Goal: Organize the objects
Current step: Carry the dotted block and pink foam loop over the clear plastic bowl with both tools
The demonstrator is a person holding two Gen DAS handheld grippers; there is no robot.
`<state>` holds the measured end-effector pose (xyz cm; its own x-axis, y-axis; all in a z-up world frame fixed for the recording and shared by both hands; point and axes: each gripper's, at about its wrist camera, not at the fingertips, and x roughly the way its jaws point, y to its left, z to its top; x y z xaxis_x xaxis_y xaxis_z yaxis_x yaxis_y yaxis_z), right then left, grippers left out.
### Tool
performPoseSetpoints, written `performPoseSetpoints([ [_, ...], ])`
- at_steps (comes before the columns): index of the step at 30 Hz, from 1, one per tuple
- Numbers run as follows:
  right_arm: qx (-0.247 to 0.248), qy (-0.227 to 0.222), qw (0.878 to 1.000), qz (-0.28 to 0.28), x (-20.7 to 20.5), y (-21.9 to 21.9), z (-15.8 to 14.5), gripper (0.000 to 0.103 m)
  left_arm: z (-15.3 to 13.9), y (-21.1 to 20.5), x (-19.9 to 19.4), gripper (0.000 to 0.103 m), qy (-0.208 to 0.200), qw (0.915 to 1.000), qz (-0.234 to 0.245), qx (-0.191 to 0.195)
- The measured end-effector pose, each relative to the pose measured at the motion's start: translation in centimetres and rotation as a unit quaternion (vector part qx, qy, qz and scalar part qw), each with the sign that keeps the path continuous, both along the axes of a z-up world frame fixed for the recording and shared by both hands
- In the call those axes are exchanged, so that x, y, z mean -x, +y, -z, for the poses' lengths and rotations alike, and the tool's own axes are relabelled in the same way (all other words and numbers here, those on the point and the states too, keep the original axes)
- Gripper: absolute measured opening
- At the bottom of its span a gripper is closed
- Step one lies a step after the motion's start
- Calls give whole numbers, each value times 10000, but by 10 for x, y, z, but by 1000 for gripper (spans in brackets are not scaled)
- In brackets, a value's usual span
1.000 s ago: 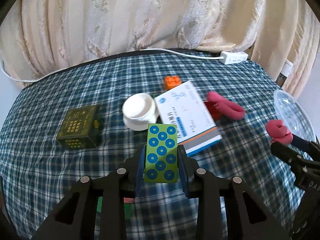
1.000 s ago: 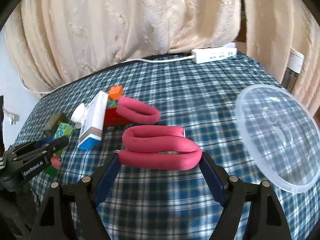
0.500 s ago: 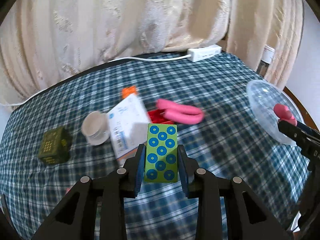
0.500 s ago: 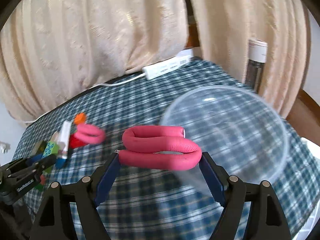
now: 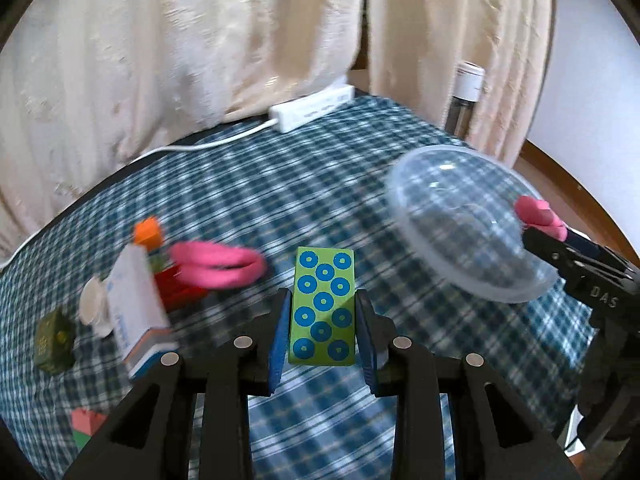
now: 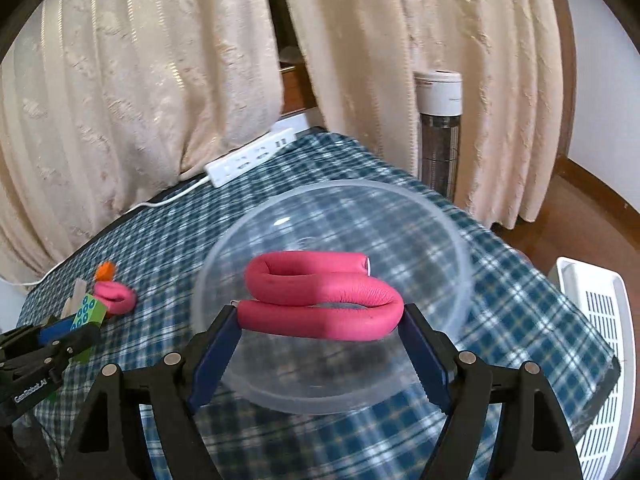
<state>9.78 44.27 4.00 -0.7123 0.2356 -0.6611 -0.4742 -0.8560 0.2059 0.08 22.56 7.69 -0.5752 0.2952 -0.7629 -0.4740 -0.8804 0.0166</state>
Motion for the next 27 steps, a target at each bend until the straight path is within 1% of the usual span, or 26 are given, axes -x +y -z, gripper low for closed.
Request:
performPoseSetpoints([
  [8, 91, 56, 9997, 200, -9, 32, 4, 83, 3, 51, 10, 32, -210, 9988, 433, -27],
  [15, 53, 106, 9996, 241, -6, 49, 2, 83, 7, 90, 22, 32, -256, 9971, 717, -1],
  [22, 52, 92, 9997, 234, 4, 60, -1, 83, 14, 118, 38, 32, -379, 9950, 927, -21],
  [27, 22, 40, 9997, 230, 13, 64, -3, 84, 19, 128, 47, 32, -477, 9938, 1004, -78],
])
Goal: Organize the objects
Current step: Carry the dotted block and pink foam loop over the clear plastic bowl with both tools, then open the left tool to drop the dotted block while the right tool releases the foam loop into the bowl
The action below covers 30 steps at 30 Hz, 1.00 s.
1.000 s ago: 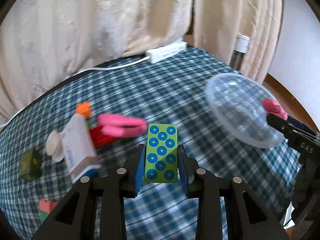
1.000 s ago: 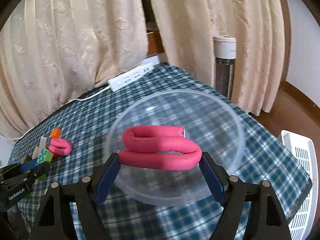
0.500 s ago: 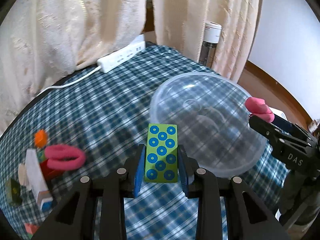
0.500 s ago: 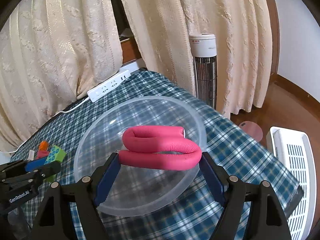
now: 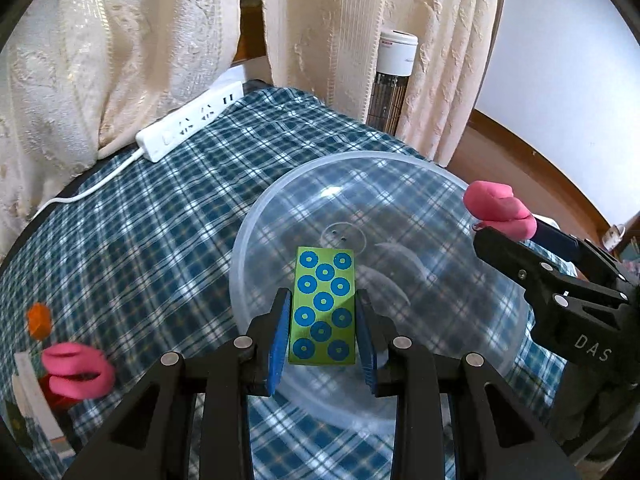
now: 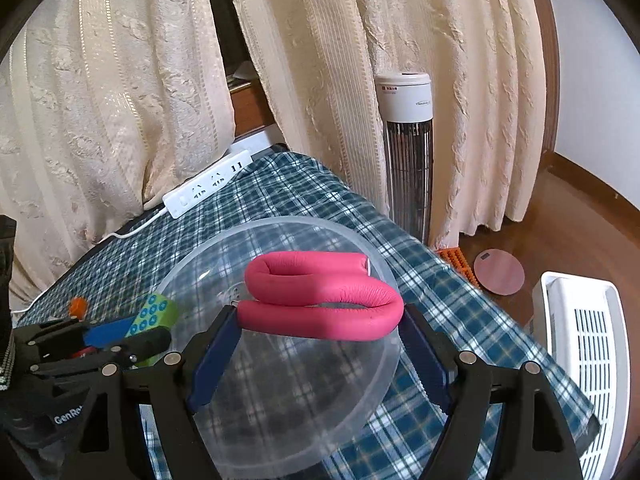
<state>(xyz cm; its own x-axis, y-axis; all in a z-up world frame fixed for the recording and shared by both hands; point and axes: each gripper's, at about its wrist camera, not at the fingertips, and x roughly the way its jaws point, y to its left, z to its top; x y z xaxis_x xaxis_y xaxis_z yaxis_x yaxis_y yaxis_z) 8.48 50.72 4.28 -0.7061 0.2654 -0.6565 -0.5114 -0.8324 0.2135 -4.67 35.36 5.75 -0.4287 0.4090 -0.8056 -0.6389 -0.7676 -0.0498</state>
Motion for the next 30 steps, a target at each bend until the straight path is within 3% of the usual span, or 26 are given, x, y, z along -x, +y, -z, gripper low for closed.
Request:
performPoseSetpoints([
  [3, -11, -33, 10000, -17, 6, 1, 0, 84, 4, 2, 8, 35, -144, 9999, -28, -65],
  [6, -9, -80, 10000, -48, 12, 0, 2, 84, 5, -3, 13, 52, -274, 9994, -64, -203],
  [12, -9, -160, 9998, -140, 25, -4, 3, 84, -3, -18, 9, 54, -127, 9993, -166, -312],
  [30, 113, -224, 9990, -365, 65, -15, 3, 90, -9, -72, -4, 66, 156, 9967, -785, -141],
])
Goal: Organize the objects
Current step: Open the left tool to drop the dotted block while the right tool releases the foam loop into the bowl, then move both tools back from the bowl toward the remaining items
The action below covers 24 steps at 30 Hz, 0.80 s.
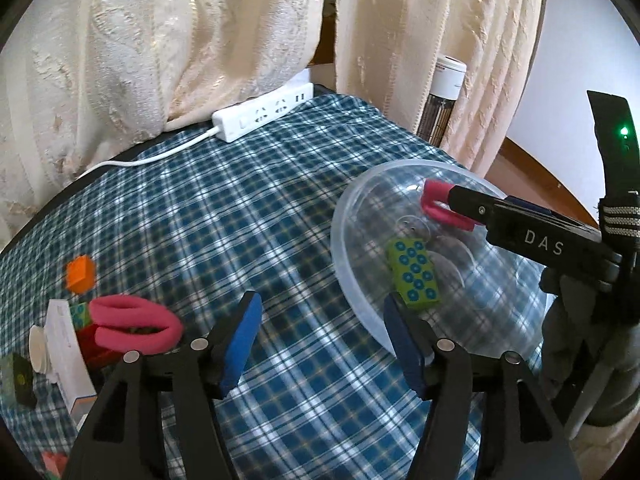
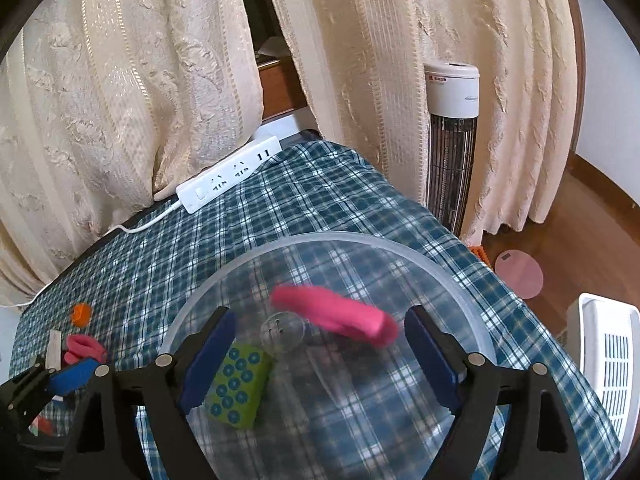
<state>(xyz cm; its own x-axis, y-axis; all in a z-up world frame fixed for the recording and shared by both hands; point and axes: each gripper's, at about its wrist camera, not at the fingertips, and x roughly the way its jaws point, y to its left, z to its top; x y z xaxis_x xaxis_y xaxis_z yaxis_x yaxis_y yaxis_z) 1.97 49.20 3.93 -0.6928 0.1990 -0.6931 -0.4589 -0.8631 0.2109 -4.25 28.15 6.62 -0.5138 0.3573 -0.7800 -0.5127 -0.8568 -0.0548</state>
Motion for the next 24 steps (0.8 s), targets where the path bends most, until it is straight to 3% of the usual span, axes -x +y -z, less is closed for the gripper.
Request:
performPoseSetpoints([
  [24, 22, 304, 9992, -275, -9, -56, -21, 90, -8, -67, -11, 69, 95, 9983, -580, -10],
])
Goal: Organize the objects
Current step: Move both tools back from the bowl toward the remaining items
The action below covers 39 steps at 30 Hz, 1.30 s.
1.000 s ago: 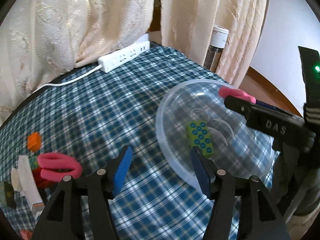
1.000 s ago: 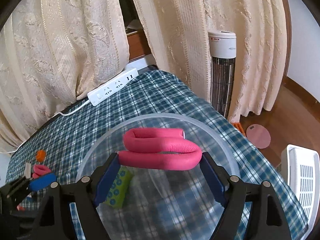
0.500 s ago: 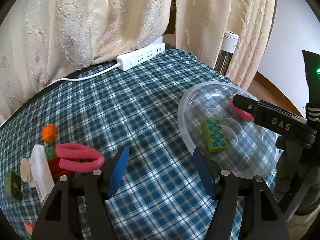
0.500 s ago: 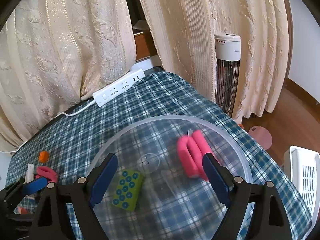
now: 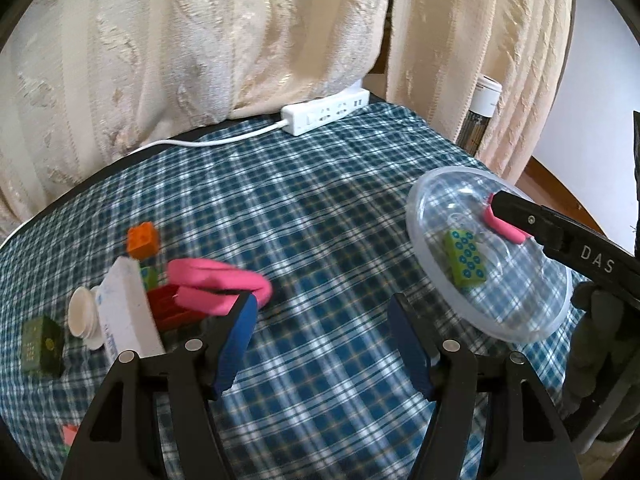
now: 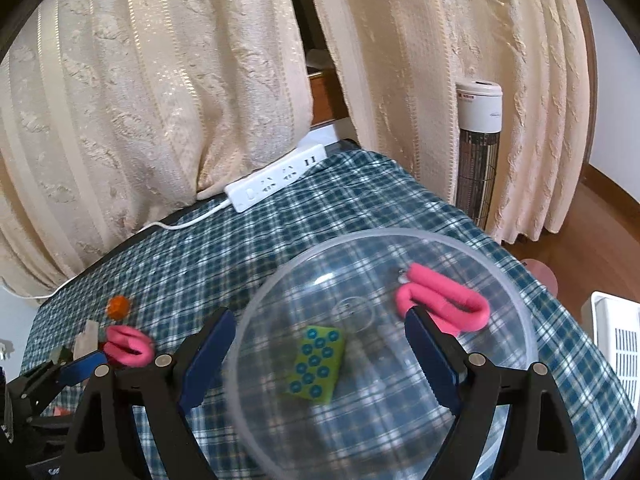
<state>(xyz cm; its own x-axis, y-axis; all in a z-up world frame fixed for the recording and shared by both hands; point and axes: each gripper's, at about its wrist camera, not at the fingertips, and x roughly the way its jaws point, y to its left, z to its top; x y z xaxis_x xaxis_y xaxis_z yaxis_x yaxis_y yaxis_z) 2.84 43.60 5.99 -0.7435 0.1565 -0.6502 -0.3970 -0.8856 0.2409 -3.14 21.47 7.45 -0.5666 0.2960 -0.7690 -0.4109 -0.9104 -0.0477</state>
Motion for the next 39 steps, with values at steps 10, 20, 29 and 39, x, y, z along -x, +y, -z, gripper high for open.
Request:
performPoseSetpoints([
  [10, 72, -64, 9993, -361, 11, -42, 3, 90, 4, -42, -6, 69, -42, 9995, -320, 9],
  [20, 141, -150, 9971, -730, 23, -83, 6, 90, 16, -93, -15, 70, -167, 9973, -715, 41],
  [29, 71, -260, 9939, -1072, 33, -120, 10, 90, 24, -133, -25, 70, -238, 9941, -1056, -28],
  [39, 53, -381, 9903, -1334, 42, -149, 15, 90, 29, -172, -39, 70, -198, 9904, -1365, 47],
])
